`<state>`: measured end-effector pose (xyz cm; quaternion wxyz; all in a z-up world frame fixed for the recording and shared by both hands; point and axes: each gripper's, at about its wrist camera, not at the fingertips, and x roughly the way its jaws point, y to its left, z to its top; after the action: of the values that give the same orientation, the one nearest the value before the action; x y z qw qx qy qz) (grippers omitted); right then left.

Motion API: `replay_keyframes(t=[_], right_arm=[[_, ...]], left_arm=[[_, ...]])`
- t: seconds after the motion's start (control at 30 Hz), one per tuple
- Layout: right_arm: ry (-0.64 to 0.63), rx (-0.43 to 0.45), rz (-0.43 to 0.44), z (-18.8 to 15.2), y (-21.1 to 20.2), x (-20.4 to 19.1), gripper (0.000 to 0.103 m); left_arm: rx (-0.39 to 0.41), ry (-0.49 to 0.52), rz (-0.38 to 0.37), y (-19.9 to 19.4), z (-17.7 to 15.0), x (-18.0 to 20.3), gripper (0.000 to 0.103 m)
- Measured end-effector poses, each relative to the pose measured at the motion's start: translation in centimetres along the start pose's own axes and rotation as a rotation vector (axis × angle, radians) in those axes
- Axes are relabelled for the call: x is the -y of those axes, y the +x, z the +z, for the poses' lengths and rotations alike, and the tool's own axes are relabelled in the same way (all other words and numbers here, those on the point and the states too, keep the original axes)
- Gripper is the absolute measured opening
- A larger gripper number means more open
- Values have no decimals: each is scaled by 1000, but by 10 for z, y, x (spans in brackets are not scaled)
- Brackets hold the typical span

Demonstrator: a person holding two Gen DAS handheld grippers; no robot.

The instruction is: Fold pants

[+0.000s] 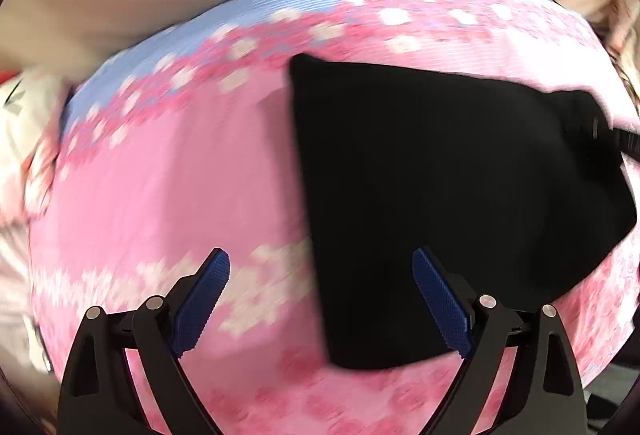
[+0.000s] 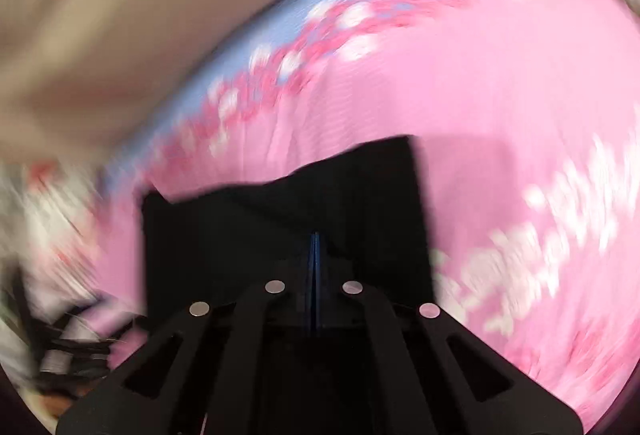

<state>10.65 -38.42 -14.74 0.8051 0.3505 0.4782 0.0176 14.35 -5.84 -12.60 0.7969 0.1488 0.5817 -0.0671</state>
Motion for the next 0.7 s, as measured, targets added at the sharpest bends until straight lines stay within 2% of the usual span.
replay_keyframes(t=[0.07,0.1,0.3,0.43,0.57,0.7], right_arm=[[4,79,-15,-1,-32,4,7],[-7,109,-9,-2,-46,7,7],[49,125,-73,-10,-77,61,7],[54,100,-54,-14,-73,79,7],[-7,57,-41,-17,-57,72,7],[-42,22,12,-17,-48,71,7]], left_arm=[[-12,32,0,4,12,18,91],[-10,50,-11,4,18,30,91],[-23,141,-9,8,33,87,91],[-25,190,6,7,35,114,91],[-35,218,24,4,37,134,91],[-36,238,47,3,37,144,91]])
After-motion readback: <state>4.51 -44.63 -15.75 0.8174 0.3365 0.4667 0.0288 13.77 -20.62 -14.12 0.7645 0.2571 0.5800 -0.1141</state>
